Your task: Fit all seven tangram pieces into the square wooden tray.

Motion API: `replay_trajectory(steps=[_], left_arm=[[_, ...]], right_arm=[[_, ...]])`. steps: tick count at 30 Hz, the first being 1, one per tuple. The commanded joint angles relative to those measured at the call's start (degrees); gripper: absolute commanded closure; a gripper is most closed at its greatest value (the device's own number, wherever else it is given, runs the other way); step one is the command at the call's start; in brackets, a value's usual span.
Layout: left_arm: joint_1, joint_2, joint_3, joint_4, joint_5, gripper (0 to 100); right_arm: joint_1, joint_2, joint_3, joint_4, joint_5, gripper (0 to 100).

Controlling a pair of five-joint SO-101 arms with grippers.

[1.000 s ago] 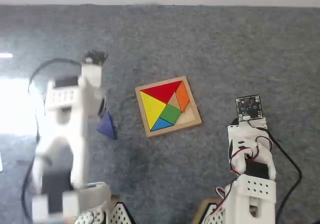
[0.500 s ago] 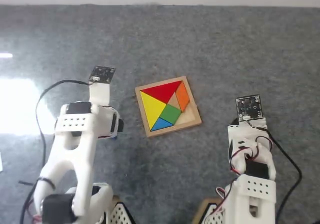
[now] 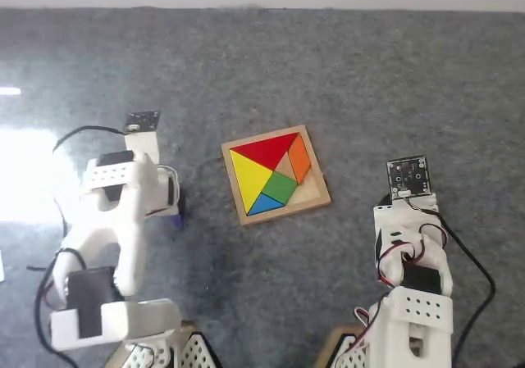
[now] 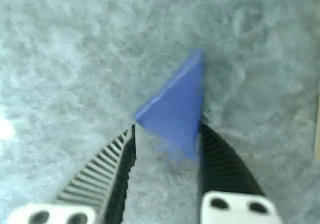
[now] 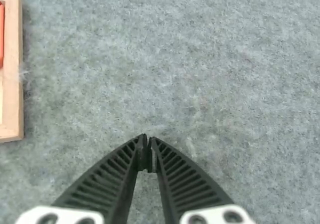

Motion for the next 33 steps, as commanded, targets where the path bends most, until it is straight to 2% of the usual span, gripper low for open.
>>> replay_trajectory(steps=[1, 5, 10, 16, 18, 24, 33], left_arm=[[0.44, -2.29, -3.03, 0.62, -0.88, 85], [1.41, 0.26, -3.38, 0.53, -4.92, 76], [0.88, 5.36, -9.45, 4.92, -17.14, 71], [-8.79, 6.59, -18.42, 7.91, -18.02, 71], [-9.49, 6.95, -18.33, 7.91, -18.9, 71], [-7.56, 9.67, -17.1, 7.56, -21.19, 71], [-1.14, 17.23, -17.45, 5.1, -18.9, 71]], right_arm=[[0.48, -1.54, -0.44, -1.36, 0.62, 99.2], [0.48, -1.54, -0.44, -1.36, 0.62, 99.2], [0.57, -1.54, -0.44, -1.36, 0.62, 99.2], [0.57, -1.54, -0.44, -1.36, 0.62, 99.2], [0.48, -1.54, -0.44, -1.36, 0.62, 99.2], [0.4, -1.54, -0.44, -1.36, 0.62, 99.2], [0.48, -1.54, -0.44, -1.36, 0.62, 99.2]])
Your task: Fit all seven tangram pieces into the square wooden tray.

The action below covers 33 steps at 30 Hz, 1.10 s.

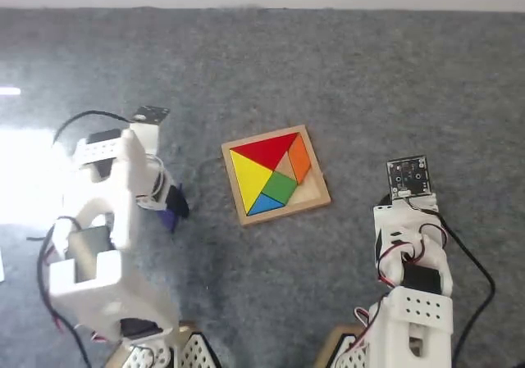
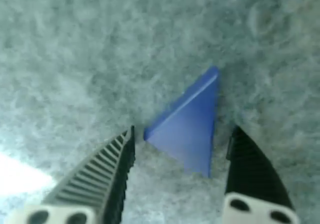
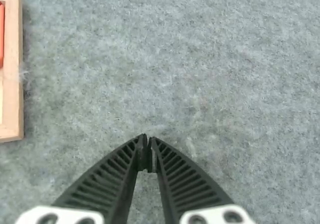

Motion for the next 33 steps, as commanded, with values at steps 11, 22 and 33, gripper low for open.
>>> replay_trajectory(steps=[11, 22, 33], left_arm=[[2.99, 2.46, -1.63, -3.25, 1.23, 79], [5.27, 1.85, -1.89, -1.85, 1.23, 96], [9.41, 1.85, -12.44, 8.88, 2.46, 96]], right_arm=[[0.57, -1.54, -0.44, -1.36, 0.62, 99.2], [0.57, -1.54, -0.44, -1.36, 0.62, 99.2], [0.57, -1.54, -0.44, -1.36, 0.62, 99.2]])
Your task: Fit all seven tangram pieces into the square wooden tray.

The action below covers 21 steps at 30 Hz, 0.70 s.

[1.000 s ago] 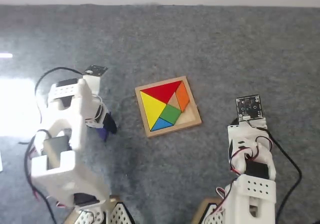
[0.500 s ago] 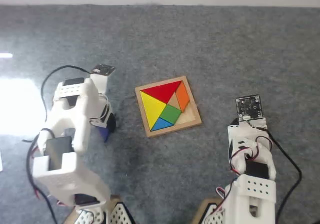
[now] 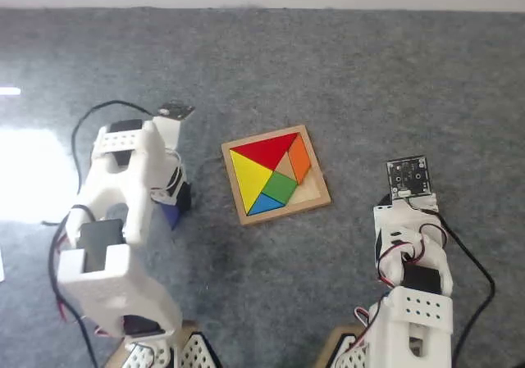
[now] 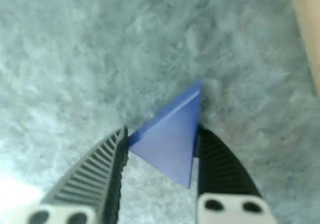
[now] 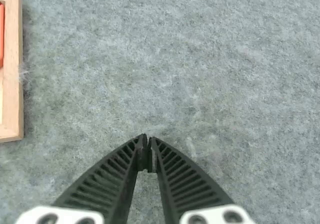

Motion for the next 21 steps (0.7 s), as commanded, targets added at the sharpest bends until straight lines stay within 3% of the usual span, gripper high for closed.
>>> replay_trajectory(steps=[1, 10, 14, 21], left_arm=[[5.01, -0.53, -8.04, 5.98, 3.6, 96], [24.88, -0.09, -19.12, 11.52, 15.38, 96], [32.0, 0.18, -22.64, 11.25, 15.82, 96], [35.6, 0.18, -28.97, 11.16, -5.1, 96]], right_arm=[[0.57, -1.54, -0.44, -1.36, 0.62, 99.2], [0.66, -1.54, -0.44, -1.36, 0.62, 99.2], [0.57, -1.54, -0.44, -1.36, 0.62, 99.2], [0.48, -1.54, -0.44, -1.36, 0.62, 99.2]])
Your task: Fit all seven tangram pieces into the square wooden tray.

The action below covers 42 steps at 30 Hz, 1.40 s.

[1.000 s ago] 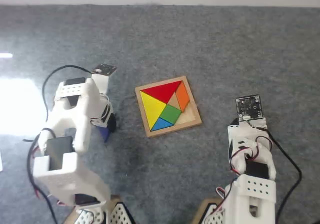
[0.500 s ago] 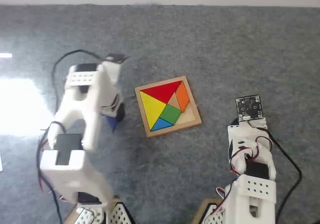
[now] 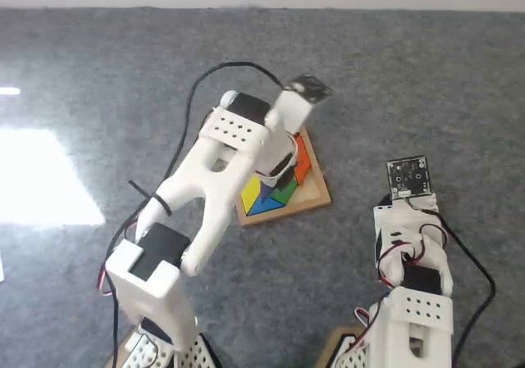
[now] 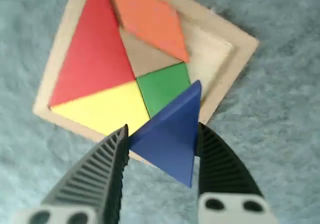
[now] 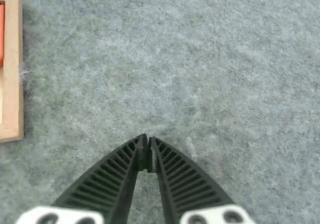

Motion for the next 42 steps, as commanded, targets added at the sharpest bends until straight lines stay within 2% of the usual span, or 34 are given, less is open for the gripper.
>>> replay_trajectory(steps=[1, 5, 8, 15, 16, 17, 21, 23, 28, 31, 38, 42], left_arm=[[1.23, -0.7, -5.67, 0.09, -15.21, 96], [1.32, -0.7, -6.02, 0.62, -27.78, 96], [1.23, -0.7, -5.32, 1.23, -34.46, 96], [2.55, -0.62, -5.58, 0.26, -35.16, 96], [3.08, -0.62, -5.41, -0.97, -32.62, 96], [3.52, -0.62, -5.41, -1.93, -26.9, 96], [5.19, 0.26, -5.58, -3.52, 6.33, 96], [5.89, 2.2, -5.67, -3.25, 19.69, 96], [8.0, 9.49, -5.67, -3.52, 46.77, 96], [7.65, 12.92, -8.66, -3.25, 53.89, 96], [2.46, 14.59, -19.65, -0.09, 54.95, 96], [1.85, 14.68, -20.53, -0.18, 58.73, 95]], right_arm=[[0.48, -1.54, -0.44, -1.36, 0.62, 99.2], [0.4, -1.54, -0.44, -1.36, 0.62, 99.2], [0.4, -1.54, -0.44, -1.36, 0.62, 99.2], [0.4, -1.54, -0.44, -1.36, 0.62, 99.2], [0.4, -1.54, -0.44, -1.36, 0.62, 99.2], [0.48, -1.54, -0.44, -1.36, 0.62, 99.2], [0.48, -1.54, -0.44, -1.36, 0.62, 99.2], [0.48, -1.54, -0.44, -1.36, 0.62, 99.2], [0.4, -1.63, 0.0, -1.54, 0.62, 99.2], [0.4, -1.63, 0.0, -1.54, 0.62, 99.2], [0.57, -1.63, 0.35, -2.95, 0.62, 99.2], [0.57, -1.63, 0.35, -2.95, 0.62, 99.2]])
